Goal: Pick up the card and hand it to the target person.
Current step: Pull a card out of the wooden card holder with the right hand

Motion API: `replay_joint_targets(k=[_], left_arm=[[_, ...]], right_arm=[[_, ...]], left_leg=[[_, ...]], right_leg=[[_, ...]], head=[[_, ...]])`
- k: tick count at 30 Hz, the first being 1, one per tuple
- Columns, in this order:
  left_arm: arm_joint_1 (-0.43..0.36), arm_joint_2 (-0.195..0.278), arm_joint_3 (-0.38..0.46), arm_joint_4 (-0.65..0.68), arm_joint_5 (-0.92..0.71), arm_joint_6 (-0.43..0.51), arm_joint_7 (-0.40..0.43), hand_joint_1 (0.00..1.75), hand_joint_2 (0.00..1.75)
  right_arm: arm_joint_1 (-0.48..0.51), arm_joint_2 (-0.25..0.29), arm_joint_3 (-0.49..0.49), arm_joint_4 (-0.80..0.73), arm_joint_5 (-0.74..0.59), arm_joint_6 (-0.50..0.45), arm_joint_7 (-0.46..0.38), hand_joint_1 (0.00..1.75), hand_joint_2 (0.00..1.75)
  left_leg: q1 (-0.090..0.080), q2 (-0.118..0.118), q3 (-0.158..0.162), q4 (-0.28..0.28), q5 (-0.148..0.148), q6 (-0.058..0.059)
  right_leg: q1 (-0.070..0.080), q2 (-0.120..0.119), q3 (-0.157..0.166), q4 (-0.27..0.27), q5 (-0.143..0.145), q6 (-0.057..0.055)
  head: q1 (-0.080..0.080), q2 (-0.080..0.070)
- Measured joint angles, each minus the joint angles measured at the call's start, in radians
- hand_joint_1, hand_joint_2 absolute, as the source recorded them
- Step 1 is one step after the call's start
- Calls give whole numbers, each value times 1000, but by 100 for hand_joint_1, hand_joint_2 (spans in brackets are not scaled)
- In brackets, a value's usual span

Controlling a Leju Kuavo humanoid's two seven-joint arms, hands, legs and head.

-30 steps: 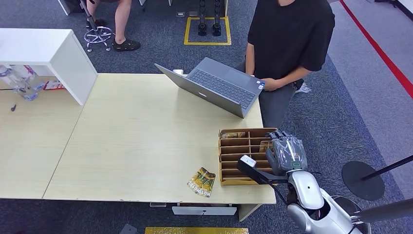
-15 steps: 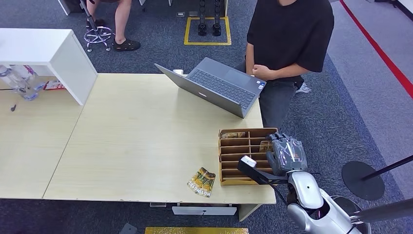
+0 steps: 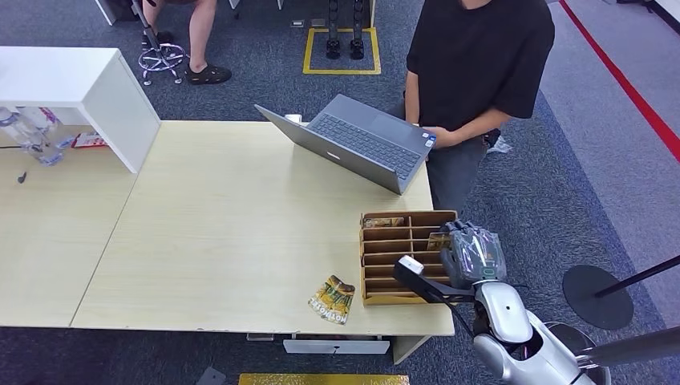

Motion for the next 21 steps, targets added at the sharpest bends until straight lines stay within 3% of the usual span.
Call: replay_joint_targets(k=[12,21], left_arm=[[0,0,-10,0,-1,0,0,0,0],[0,0,-10,0,-7,0,2,0,0]], right_arm=[[0,-2,-14,5,-2,-5,5,137,175],[0,-2,-14,5,-3,-7,3,141,175]], left_leg=[[0,0,0,0,0,0],[0,0,0,0,0,0]], right_leg=[[0,0,0,0,0,0],[0,0,0,0,0,0]], head=[[0,0],[0,0]])
